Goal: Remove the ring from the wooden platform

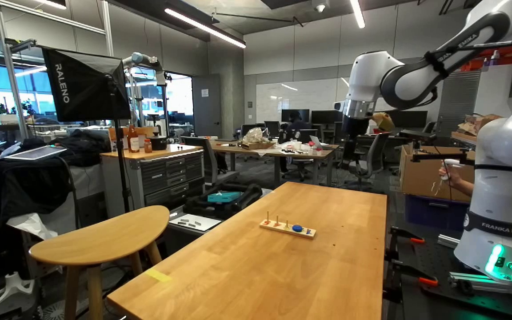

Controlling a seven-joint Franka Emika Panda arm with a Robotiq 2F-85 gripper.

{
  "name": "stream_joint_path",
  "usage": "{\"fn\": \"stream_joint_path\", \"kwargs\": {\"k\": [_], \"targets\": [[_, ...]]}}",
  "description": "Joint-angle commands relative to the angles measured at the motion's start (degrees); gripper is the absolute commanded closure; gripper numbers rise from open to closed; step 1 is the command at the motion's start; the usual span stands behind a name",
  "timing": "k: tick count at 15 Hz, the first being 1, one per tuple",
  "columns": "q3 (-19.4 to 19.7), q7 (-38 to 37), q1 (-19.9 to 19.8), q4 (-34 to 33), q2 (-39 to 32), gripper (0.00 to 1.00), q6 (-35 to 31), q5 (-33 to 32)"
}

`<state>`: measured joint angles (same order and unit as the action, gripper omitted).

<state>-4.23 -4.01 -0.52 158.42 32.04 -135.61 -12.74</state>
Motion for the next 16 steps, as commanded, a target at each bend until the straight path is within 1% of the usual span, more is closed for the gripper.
{"fn": "stream_joint_path", "kwargs": {"k": [1,3,5,8,11,14,16], "targets": [[-2.47,-5.53,-0.46,-5.94,-14.78,0.0,-9.23,0.81],[-2.98,-7.62,-0.45,-8.95,-21.91,0.0,-12.0,0.88],[-2.73,-9.23,-0.11,-12.81,-28.99,0.0,-13.34,1.01],[-1.36,-10.74,0.75,-20.04,-39.51,0.0,-14.52,1.28],[0.25,-11.89,2.43,-28.12,-50.01,0.0,-16.04,0.68],[2.01,-11.02,3.94,-33.45,-56.73,0.0,-16.23,2.28],[2.77,-10.56,4.59,-35.83,-59.88,0.0,-16.25,3.49]]}}
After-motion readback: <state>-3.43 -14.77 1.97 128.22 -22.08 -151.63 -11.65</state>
